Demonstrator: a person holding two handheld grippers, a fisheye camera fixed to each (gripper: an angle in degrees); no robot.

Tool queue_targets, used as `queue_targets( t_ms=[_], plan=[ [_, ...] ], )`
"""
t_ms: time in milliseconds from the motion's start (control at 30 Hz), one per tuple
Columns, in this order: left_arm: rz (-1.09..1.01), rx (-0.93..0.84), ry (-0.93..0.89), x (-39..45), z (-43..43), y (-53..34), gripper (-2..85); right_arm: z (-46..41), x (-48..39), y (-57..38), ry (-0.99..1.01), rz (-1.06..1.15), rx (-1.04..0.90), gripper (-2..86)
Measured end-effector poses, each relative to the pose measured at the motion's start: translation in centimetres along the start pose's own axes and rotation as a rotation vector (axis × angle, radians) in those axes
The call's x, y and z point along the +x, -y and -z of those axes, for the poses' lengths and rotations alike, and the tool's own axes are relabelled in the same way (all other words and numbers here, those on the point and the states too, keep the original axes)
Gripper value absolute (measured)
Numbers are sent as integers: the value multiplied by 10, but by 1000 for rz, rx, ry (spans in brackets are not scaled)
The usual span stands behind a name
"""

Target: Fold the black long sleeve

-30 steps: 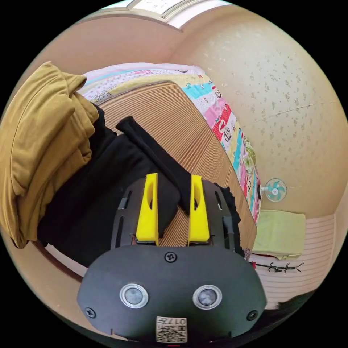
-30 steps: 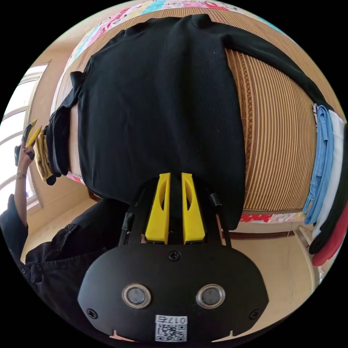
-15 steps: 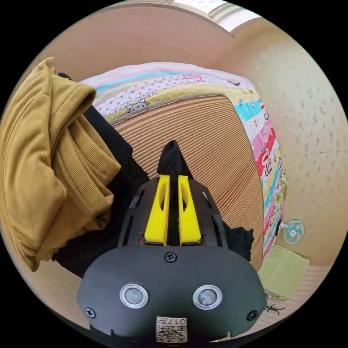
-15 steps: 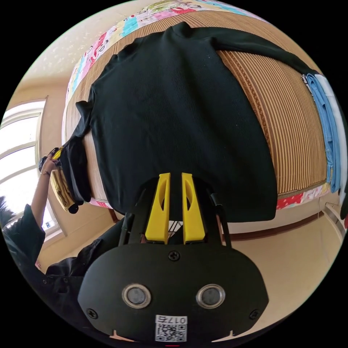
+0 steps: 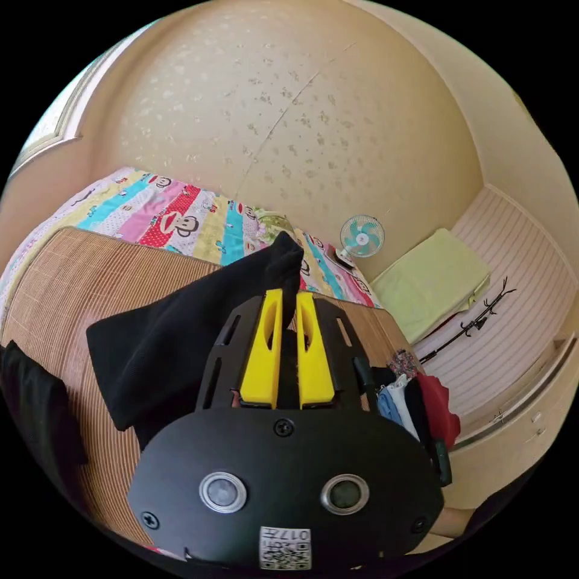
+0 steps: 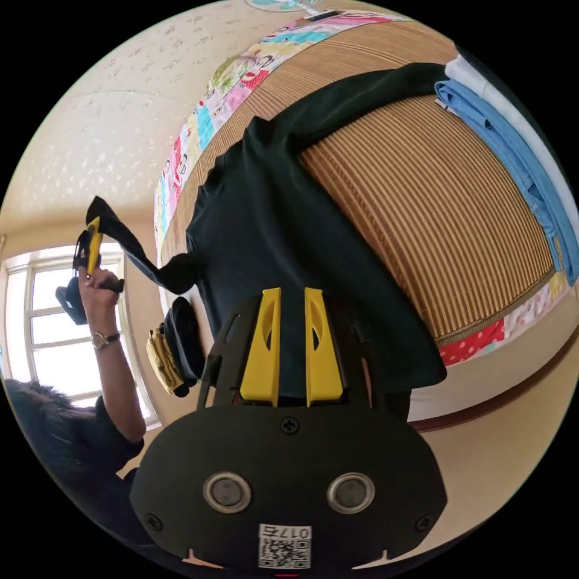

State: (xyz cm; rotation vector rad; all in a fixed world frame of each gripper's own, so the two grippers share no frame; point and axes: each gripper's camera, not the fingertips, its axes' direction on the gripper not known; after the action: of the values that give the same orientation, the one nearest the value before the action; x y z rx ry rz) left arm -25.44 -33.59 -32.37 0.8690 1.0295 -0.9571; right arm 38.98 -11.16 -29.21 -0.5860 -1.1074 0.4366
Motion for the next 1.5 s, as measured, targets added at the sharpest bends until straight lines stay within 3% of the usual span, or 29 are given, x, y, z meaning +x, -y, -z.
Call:
queue_targets(
  t_ms=[67, 200, 433, 633, 667, 800, 933, 967, 1033, 1100, 1133, 1200, 1367, 1500],
  plan=[
    [-38, -143, -54, 28, -60, -45, 72, 31, 14, 28, 13, -19, 67, 84],
    [1, -264, -44, 31, -86, -102, 87, 87, 55, 104, 123, -156, 294, 111],
    [140, -482, 195, -32, -78, -172, 88, 64, 118, 197, 150, -586, 545, 115],
    [200, -488, 365, -87, -46, -180, 88, 55, 126, 209, 250, -666, 695, 59],
    [223, -489, 399, -98, -40, -182, 87, 62, 115, 207, 251, -636, 728, 52],
    [297, -469, 422, -121, -16, -187, 88, 114, -61, 196, 42, -49, 801, 37],
    [315, -469, 434, -130, 9, -187, 88, 37, -268, 110, 106, 599, 622, 33],
    [319, -476, 433, -132, 15, -188, 88, 14, -290, 96, 116, 660, 565, 33],
    [317, -478, 433, -137, 23, -190, 88, -108, -353, 34, 70, 873, 269, 33],
    [311, -475, 448, -143, 33, -193, 88, -207, -356, -14, -49, 943, 37, 35],
    [308, -473, 458, -148, 40, -194, 88, -256, -341, -39, -117, 921, -102, 36],
    [295, -462, 456, -154, 49, -196, 89, -282, -305, -69, -161, 842, -184, 38],
    [168, -552, 423, -166, 34, -209, 85, -233, -210, -134, -389, 653, -38, 51],
    [123, -591, 451, -187, 3, -189, 59, -252, -152, -127, -525, 539, -109, 55]
  ],
)
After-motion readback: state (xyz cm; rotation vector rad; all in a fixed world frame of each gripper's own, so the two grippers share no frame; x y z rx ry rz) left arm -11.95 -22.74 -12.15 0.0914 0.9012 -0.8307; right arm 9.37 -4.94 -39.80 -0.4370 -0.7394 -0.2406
